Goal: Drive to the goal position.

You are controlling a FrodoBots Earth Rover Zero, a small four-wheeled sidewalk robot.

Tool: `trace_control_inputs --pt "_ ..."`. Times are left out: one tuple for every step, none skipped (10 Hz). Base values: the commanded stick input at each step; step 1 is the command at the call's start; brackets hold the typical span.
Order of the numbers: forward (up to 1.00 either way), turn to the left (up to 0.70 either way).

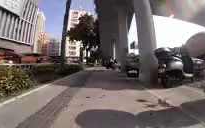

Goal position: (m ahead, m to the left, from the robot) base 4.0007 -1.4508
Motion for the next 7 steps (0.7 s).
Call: trace_control_inputs --pt "0.45 0.0" --pt "0.45 0.0" --pt "0.45 0.0" --pt "0.45 0.0" --pt "0.45 0.0" --pt "0.45 0.0" --pt "0.45 0.0"
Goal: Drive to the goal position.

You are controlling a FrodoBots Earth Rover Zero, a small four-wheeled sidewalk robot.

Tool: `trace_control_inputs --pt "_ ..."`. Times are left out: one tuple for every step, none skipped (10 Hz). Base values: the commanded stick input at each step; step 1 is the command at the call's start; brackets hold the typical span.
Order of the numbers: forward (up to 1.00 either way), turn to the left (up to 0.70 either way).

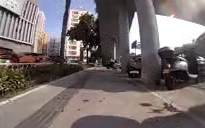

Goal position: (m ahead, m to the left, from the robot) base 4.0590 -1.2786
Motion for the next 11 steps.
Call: trace_control_inputs --pt "0.45 0.0" --pt "0.45 0.0" --pt "0.45 0.0" --pt "0.45 0.0" --pt "0.45 0.0" --pt "0.45 0.0" --pt "0.45 0.0" --pt "0.45 0.0" --pt "0.45 0.0" --pt "0.45 0.0" --pt "0.45 0.0"
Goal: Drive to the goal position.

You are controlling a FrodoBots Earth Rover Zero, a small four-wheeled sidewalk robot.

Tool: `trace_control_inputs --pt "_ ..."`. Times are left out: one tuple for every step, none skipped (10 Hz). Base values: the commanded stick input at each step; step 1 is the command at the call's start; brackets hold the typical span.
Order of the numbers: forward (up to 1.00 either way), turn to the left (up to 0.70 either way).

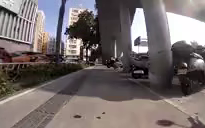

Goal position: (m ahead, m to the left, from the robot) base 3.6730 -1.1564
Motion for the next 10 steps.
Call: trace_control_inputs --pt "0.45 0.0" --pt "0.45 0.0" --pt "0.45 0.0" --pt "0.45 0.0" --pt "0.45 0.0" --pt "0.45 0.0" --pt "0.45 0.0" --pt "0.45 0.0" --pt "0.45 0.0" --pt "0.45 0.0"
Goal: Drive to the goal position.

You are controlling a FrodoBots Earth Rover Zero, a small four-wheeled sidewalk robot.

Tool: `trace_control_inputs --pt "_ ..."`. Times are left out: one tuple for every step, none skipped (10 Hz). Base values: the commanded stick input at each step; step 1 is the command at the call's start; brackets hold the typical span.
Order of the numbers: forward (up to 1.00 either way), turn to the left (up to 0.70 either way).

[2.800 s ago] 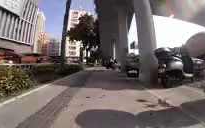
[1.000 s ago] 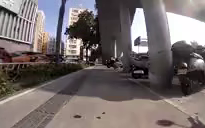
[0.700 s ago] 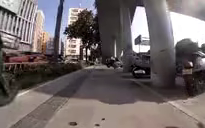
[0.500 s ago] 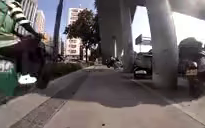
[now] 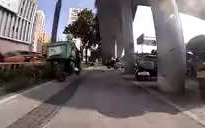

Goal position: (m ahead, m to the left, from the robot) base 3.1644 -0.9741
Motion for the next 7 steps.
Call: trace_control_inputs --pt "0.45 0.0" --pt "0.45 0.0" --pt "0.45 0.0" --pt "0.45 0.0" --pt "0.45 0.0" --pt "0.45 0.0" --pt "0.45 0.0"
